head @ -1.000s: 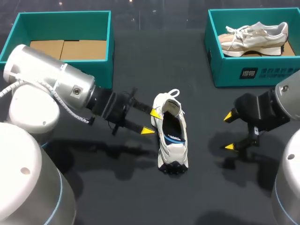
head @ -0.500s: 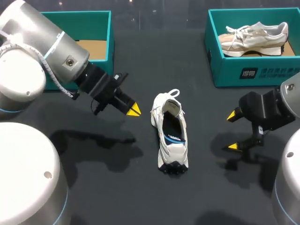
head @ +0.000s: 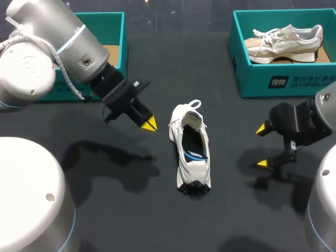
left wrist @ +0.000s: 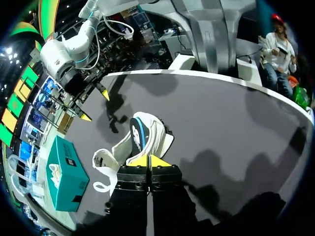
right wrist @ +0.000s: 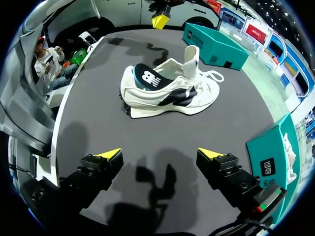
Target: Take the shoe out of the shoebox, open the shoe tongue, remove and reinsert the insole, then place the shoe into the shoebox
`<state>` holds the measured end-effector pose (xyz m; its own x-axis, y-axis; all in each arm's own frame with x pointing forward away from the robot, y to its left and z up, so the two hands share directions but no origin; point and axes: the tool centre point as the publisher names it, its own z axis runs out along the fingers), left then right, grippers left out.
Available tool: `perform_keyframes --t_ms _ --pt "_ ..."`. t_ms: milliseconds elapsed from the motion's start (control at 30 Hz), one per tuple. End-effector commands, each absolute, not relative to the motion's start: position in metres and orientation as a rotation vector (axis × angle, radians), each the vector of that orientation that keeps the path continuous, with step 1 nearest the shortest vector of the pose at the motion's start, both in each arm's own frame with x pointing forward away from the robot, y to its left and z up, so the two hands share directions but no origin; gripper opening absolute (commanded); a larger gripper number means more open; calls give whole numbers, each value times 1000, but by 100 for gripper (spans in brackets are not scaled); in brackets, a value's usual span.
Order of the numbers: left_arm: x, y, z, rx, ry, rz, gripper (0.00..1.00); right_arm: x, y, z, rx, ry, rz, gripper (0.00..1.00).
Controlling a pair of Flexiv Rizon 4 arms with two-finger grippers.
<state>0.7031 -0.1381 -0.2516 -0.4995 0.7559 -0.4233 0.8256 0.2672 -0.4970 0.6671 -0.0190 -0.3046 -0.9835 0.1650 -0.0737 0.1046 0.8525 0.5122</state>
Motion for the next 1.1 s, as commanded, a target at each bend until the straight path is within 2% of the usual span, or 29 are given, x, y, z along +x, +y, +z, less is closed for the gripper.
perform_keyframes --t_ms 33,500,1100 --pt "706 -155 -249 1613 2414 -988 0 661 -41 -301 245 2901 796 100" --pt "695 -207 -262 1928 2279 -821 0 661 -63 -302 279 2907 789 100" --pt "677 -217 -274 2138 2181 -683 0 661 -63 -302 279 2907 789 100"
